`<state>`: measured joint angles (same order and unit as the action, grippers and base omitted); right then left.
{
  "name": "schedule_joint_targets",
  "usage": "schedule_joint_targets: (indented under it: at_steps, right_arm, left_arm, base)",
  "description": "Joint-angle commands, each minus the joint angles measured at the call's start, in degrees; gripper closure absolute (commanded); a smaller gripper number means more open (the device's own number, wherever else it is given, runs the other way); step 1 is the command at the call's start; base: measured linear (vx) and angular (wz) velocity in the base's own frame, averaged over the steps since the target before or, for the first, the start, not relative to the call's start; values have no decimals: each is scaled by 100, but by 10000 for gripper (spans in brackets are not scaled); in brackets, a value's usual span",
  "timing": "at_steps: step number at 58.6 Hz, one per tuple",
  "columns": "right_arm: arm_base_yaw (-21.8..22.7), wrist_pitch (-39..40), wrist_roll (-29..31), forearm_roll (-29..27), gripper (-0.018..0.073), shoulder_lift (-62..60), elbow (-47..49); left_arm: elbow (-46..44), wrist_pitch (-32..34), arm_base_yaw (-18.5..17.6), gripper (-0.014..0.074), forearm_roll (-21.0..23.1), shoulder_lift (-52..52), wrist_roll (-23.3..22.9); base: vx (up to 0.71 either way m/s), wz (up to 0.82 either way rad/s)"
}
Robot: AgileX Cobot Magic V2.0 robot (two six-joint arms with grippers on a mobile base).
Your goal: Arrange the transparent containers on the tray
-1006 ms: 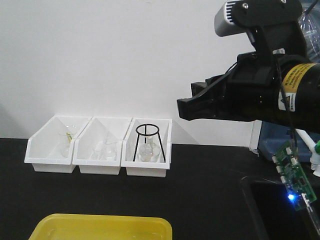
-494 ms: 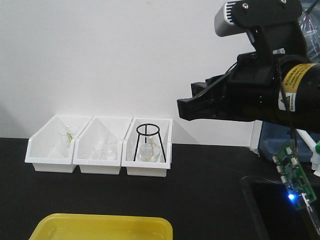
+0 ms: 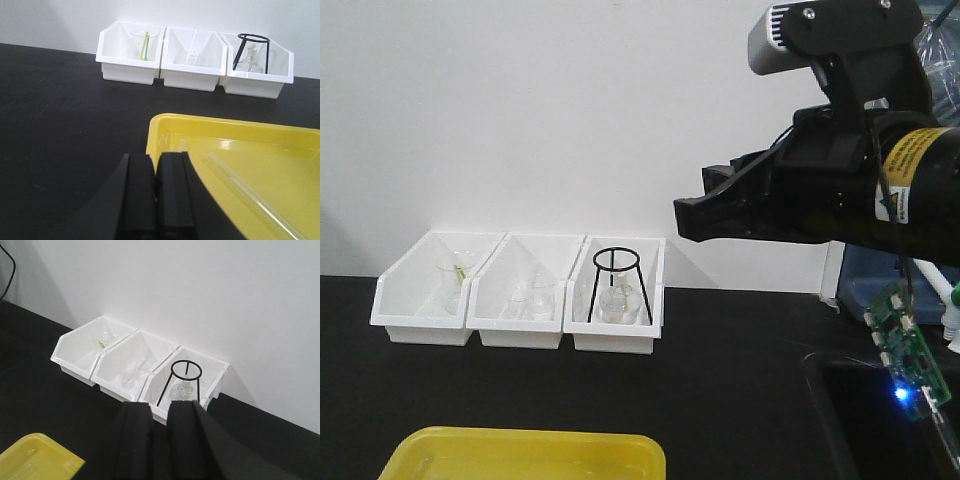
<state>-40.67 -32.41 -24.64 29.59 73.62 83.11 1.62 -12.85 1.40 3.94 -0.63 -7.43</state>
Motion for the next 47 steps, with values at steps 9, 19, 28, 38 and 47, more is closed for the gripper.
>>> schedule_joint_targets:
  at_steps: [9, 19, 28, 38, 47]
  right_arm:
    - [8, 451, 49, 213, 361, -164, 193]
    - [8, 432, 89, 259, 361, -164, 193]
    - [8, 207, 89, 395, 361, -147, 193]
    - [233, -902, 89, 197, 369, -320, 187]
    - [902, -780, 110, -205, 459, -990, -653]
  left_arm:
    - [163, 511, 7, 605, 63, -21, -30]
    - [163, 511, 7, 605, 63, -21, -30]
    - [163, 511, 7, 605, 63, -21, -30]
    - [163, 511, 7, 605, 63, -21, -30]
    - [163, 511, 7, 605, 63, -21, -30]
  base:
    - [0, 0]
    - [0, 0]
    - [0, 0]
    - [0, 0]
    - [0, 0]
